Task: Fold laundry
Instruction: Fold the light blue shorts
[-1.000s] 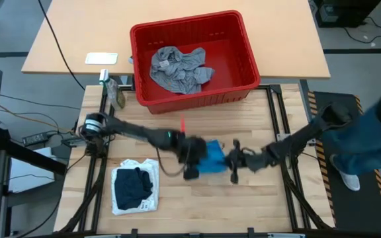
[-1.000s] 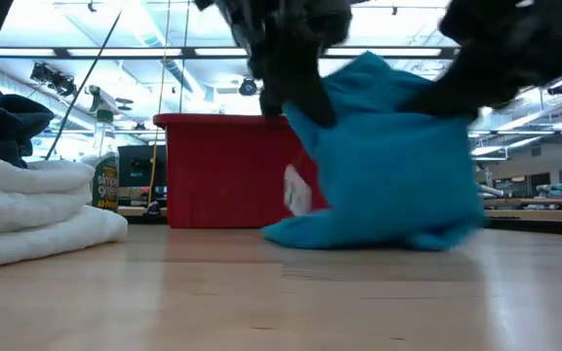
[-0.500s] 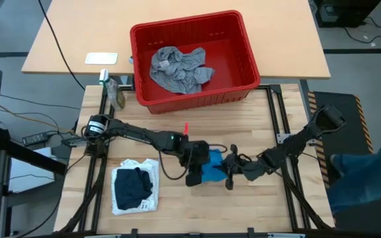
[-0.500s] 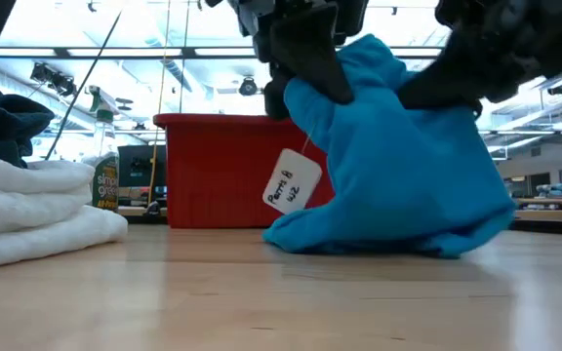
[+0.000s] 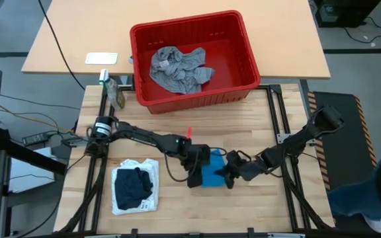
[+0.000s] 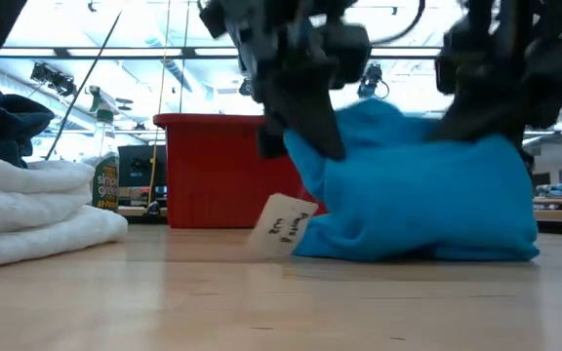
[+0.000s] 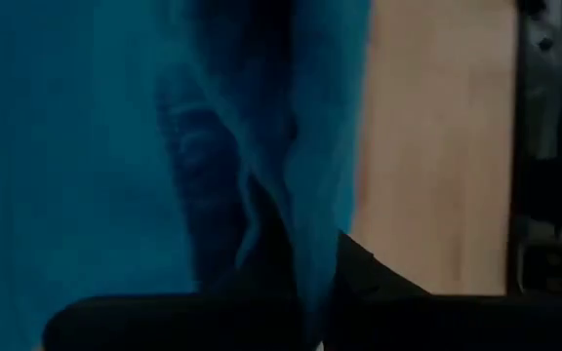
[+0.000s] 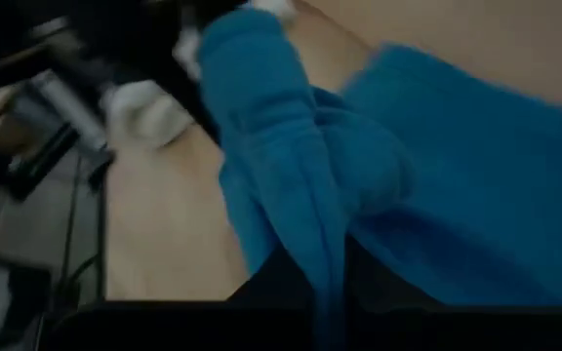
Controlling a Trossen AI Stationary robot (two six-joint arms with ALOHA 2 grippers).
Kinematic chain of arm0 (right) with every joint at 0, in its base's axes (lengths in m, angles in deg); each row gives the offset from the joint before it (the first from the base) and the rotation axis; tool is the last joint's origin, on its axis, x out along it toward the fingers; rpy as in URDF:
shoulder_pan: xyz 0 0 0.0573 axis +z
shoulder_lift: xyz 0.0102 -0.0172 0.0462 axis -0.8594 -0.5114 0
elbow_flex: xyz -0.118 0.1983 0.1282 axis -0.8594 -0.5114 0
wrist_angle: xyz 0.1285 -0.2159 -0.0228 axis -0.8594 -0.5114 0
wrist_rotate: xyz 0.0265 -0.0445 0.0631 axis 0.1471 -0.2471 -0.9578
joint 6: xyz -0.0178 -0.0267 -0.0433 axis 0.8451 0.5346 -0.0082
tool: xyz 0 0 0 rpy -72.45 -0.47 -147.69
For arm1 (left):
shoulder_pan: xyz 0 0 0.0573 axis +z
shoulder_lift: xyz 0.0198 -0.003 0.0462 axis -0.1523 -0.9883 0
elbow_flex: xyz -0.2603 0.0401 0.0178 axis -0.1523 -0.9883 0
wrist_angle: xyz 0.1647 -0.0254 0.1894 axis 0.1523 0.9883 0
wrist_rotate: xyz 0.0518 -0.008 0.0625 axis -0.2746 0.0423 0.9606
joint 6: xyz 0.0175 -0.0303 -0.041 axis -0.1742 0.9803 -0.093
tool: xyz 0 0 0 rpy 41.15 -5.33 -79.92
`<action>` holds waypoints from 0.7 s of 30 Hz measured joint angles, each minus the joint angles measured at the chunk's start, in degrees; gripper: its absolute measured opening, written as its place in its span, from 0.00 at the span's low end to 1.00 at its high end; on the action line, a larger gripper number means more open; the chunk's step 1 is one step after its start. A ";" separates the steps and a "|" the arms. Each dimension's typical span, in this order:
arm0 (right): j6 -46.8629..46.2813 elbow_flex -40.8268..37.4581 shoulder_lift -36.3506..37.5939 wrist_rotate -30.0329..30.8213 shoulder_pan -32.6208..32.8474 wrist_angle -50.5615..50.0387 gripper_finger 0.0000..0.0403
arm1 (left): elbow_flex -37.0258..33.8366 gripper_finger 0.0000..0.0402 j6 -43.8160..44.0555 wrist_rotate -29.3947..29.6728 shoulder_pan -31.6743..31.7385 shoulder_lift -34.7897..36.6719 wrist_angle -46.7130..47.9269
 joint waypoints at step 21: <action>-28.97 -0.13 -5.37 -3.31 -9.09 -2.38 0.09 | 0.22 0.40 13.31 4.40 3.39 2.03 -6.86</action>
